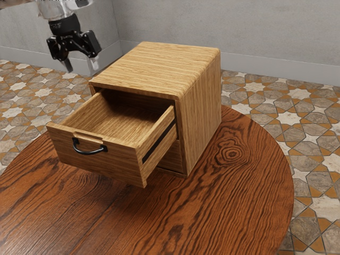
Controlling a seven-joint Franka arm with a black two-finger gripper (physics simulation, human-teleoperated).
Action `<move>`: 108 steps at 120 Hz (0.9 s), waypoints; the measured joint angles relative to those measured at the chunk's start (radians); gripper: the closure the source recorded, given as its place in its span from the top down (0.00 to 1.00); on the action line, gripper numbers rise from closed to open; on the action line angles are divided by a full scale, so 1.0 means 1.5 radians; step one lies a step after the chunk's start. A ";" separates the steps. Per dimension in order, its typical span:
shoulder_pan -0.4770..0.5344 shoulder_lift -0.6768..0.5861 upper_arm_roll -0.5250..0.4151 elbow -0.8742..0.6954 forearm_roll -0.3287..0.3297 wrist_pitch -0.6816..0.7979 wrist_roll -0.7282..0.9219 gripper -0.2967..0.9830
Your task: Push the drawer handle with one arm to close the drawer
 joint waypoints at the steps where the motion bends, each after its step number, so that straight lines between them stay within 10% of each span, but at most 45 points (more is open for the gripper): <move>1: 0.001 -0.002 0.000 -0.002 0.000 0.001 0.000 0.77; 18: 0.012 -0.066 -0.018 -0.059 0.017 0.015 0.006 0.77; 52: 0.000 -0.614 -0.166 -0.668 0.086 0.124 -0.013 0.66; 108: 0.002 -0.484 -0.170 -0.719 0.068 0.246 -0.112 0.28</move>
